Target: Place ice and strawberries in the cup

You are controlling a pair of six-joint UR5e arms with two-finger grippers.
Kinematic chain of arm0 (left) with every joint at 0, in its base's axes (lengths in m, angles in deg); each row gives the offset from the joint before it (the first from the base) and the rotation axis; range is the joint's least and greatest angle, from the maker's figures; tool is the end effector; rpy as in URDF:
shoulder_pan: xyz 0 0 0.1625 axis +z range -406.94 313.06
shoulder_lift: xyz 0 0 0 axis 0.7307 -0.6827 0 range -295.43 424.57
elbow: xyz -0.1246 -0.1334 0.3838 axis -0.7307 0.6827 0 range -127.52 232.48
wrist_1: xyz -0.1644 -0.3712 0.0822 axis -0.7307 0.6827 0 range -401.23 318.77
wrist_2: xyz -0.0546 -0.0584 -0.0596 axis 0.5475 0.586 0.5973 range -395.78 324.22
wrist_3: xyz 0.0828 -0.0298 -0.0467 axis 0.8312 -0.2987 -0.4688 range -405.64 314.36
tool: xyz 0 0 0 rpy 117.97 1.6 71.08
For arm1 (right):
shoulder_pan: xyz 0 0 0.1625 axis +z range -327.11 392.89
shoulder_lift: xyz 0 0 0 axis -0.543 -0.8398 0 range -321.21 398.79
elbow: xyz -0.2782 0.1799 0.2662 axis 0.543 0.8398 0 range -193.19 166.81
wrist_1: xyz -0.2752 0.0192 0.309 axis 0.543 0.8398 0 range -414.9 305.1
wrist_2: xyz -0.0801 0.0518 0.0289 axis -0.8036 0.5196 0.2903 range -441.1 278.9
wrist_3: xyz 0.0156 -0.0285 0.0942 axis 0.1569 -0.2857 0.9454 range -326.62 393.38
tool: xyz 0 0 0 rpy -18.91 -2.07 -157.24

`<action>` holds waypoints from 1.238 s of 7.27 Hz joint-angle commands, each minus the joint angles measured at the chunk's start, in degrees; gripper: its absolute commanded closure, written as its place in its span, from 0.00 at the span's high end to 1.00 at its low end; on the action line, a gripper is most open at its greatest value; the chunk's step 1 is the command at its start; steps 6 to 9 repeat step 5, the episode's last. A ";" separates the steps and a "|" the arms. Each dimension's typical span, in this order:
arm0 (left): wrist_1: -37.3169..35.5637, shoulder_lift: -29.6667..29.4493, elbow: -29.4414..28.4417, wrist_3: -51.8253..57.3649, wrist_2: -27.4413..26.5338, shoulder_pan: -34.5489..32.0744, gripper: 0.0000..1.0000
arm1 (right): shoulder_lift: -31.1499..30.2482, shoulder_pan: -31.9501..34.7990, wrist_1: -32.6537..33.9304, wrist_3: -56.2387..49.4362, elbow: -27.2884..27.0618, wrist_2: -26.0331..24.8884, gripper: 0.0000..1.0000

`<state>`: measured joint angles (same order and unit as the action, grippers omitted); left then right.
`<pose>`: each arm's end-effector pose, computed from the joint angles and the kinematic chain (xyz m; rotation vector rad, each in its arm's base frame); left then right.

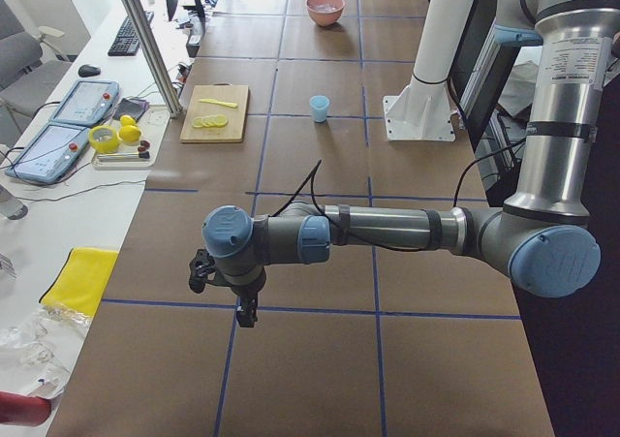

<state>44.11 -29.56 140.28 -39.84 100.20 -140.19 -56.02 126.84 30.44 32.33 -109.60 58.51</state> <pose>-0.0910 -0.5145 0.6471 0.0183 0.8033 0.0230 0.0892 -0.4575 0.6284 0.1400 -0.8596 0.0002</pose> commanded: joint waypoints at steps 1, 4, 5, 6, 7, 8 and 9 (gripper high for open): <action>0.09 -0.09 0.00 0.00 0.00 0.00 1.00 | 0.06 0.00 0.00 -0.01 0.08 -0.04 1.00; 0.09 0.00 0.00 0.00 0.00 0.09 1.00 | 0.14 0.00 0.00 -0.01 -0.18 0.04 1.00; 0.09 -0.09 0.18 -0.09 0.08 0.00 1.00 | 0.14 0.00 0.09 0.08 -0.88 -0.04 1.00; 0.09 -0.09 0.18 -0.09 0.08 0.00 1.00 | 0.14 0.00 0.09 0.08 -0.88 -0.04 1.00; 0.09 -0.09 0.18 -0.09 0.08 0.00 1.00 | 0.14 0.00 0.09 0.08 -0.88 -0.04 1.00; 0.09 -0.09 0.18 -0.09 0.08 0.00 1.00 | 0.14 0.00 0.09 0.08 -0.88 -0.04 1.00; 0.09 -0.09 0.18 -0.09 0.08 0.00 1.00 | 0.14 0.00 0.09 0.08 -0.88 -0.04 1.00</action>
